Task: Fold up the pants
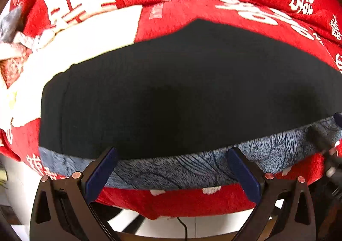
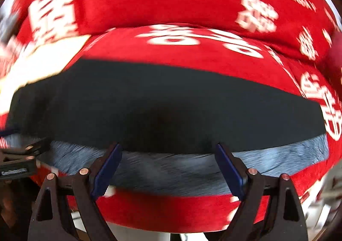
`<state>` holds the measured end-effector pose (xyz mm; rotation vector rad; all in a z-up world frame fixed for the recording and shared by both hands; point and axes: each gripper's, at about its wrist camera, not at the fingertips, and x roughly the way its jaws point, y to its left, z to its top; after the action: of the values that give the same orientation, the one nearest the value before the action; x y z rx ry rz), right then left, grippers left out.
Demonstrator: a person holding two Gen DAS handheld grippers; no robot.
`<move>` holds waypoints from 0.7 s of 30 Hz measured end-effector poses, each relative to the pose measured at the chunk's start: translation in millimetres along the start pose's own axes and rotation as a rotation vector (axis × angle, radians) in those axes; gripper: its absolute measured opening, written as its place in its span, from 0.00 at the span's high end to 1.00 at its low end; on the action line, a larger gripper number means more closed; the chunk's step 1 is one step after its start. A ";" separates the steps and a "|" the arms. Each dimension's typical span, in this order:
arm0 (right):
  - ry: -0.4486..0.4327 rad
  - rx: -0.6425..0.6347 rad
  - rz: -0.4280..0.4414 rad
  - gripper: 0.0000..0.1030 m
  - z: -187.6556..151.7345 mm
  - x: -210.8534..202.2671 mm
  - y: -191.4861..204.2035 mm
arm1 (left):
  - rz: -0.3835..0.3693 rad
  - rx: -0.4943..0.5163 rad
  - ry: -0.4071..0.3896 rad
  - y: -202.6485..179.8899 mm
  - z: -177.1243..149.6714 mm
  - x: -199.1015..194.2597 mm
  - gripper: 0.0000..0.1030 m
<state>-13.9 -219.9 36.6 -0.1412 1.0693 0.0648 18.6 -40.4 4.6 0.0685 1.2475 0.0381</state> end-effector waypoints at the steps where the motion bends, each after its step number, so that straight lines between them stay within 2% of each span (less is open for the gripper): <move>1: 0.014 -0.006 0.011 0.12 -1.5 3.2 4.7 | -0.011 -0.012 0.015 2.2 0.2 5.0 0.00; 8: 0.022 -0.024 0.003 0.12 1.1 11.4 21.4 | 0.001 -0.035 0.031 7.9 -7.0 9.4 0.00; 13: 0.023 -0.058 -0.033 0.09 -1.3 16.2 5.8 | 0.016 -0.062 0.045 22.5 -13.2 9.9 0.00; 17: 0.023 -0.009 -0.120 0.07 -8.2 14.0 -38.9 | 0.038 -0.146 0.069 58.9 -16.5 19.1 0.00; 21: 0.054 0.133 -0.168 0.01 -18.2 15.7 -110.3 | 0.046 -0.253 0.093 102.9 -24.9 26.9 0.00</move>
<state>-8.8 -331.9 23.5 -0.1127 1.1083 -0.1614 4.4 64.8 -21.2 -0.1253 1.3245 0.2404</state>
